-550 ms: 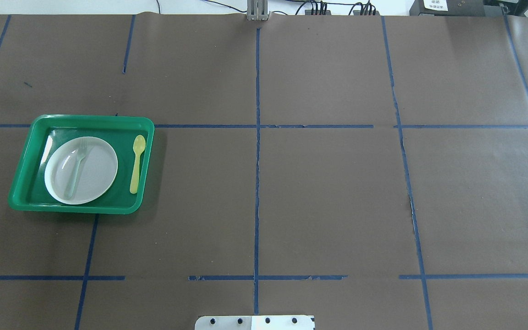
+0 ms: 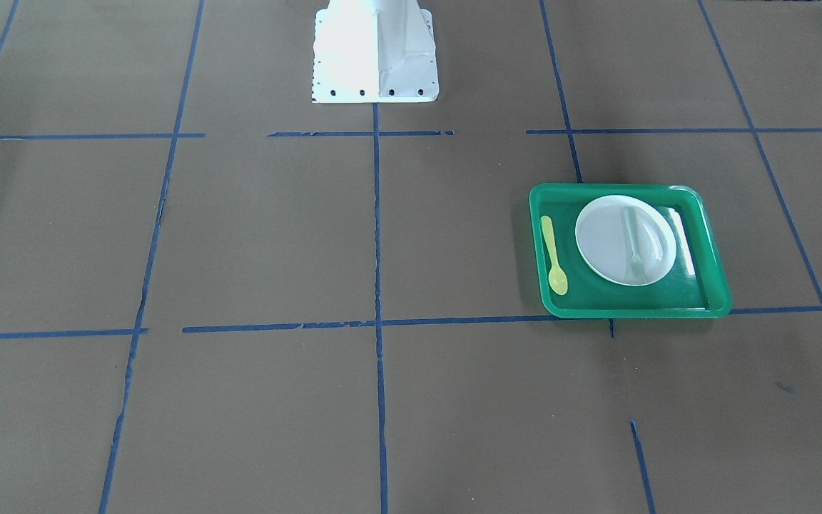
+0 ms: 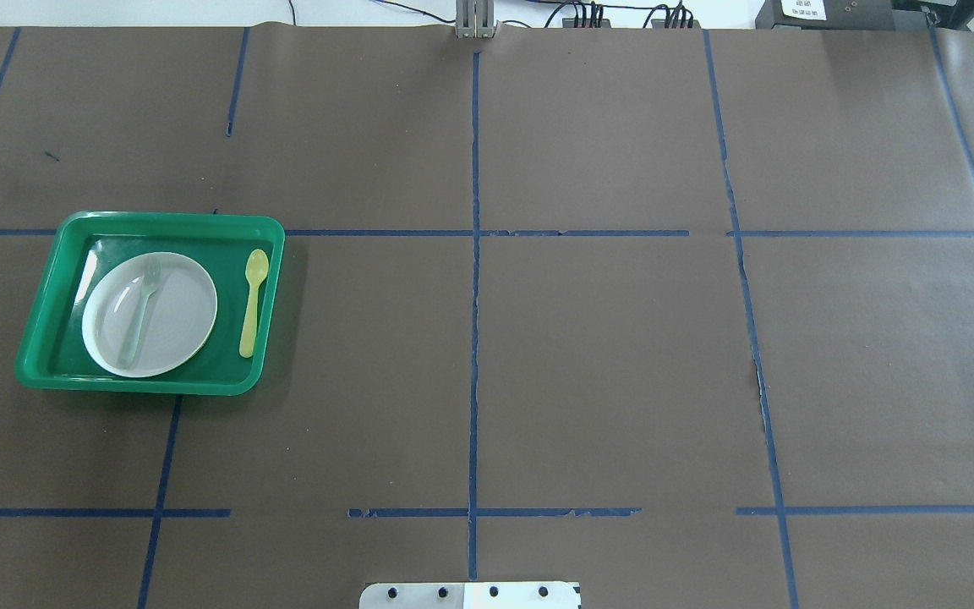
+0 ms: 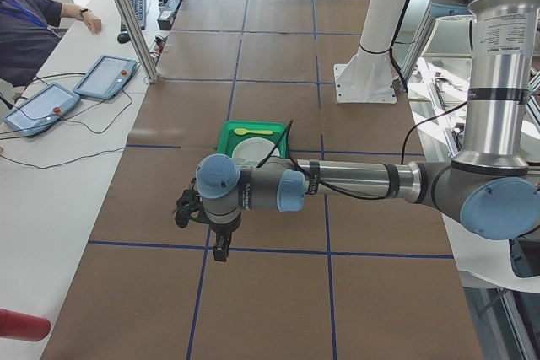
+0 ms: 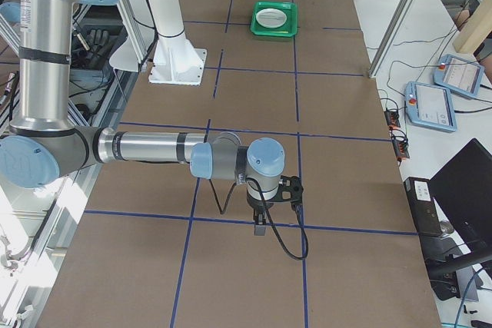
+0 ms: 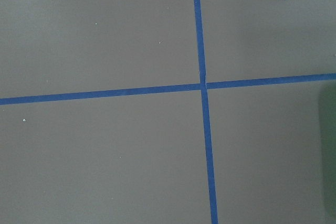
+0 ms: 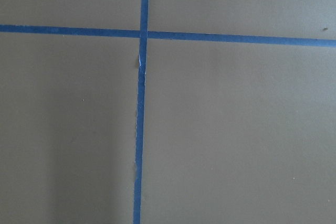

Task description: Place fork

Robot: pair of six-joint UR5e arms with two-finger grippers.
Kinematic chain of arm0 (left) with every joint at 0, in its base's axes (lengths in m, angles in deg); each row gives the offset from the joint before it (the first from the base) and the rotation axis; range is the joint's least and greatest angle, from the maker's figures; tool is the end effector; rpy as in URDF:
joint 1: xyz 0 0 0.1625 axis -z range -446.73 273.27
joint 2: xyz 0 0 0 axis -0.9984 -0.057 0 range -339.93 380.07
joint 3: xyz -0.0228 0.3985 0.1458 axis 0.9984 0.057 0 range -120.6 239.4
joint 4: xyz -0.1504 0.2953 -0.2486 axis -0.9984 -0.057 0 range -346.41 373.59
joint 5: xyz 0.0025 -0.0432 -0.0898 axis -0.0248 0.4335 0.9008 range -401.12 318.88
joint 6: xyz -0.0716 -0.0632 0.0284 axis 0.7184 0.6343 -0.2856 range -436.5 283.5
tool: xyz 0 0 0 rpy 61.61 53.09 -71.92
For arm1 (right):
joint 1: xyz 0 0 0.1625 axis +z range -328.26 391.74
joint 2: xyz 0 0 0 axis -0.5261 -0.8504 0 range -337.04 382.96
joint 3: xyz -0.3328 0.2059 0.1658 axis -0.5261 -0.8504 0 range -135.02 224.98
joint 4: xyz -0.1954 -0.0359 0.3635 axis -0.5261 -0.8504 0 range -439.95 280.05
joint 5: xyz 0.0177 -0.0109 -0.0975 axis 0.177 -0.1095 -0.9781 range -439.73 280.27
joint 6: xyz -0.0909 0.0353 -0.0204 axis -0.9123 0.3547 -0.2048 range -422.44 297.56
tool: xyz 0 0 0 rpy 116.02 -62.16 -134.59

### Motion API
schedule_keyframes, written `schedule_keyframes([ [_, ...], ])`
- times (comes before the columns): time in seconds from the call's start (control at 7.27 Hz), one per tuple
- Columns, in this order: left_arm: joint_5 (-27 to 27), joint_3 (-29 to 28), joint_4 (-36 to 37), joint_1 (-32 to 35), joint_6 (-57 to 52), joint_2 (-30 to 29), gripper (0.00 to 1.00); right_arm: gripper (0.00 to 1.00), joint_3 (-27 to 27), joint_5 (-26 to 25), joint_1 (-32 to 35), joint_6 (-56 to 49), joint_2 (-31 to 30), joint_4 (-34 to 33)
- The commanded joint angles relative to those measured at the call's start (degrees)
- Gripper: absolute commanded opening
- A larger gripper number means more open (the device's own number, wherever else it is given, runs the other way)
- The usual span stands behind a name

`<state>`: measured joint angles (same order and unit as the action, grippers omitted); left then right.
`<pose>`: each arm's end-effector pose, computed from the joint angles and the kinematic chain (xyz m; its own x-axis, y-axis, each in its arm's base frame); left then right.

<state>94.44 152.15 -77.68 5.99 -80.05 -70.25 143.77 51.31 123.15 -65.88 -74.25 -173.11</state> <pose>-0.0858 -0.4952 0.6285 0.7035 0.0824 -0.7059 0.0036 0.9928 0.1195 0.0786 -0.4345 0.6512 0.7537 -0.0235 0.6568 0.0207 0.9997 0.0120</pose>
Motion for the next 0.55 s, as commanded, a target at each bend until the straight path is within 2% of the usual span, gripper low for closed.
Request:
schedule_keyframes([
  [0.0, -0.6, 5.6, -0.1, -6.8, 11.5, -1.3, 1.00, 1.00, 0.0, 0.0, 0.0, -0.1, 0.0, 0.0],
  [0.14, -4.7, 10.5, -0.1, -13.6, 19.6, -2.6, 1.00, 1.00, 0.0, 0.0, 0.0, -0.1, 0.0, 0.0],
  [0.41, -5.8, 11.3, -0.7, -21.8, 29.8, -6.4, 1.00, 1.00, 0.0, 0.0, 0.0, 0.0, 0.0, 0.0],
])
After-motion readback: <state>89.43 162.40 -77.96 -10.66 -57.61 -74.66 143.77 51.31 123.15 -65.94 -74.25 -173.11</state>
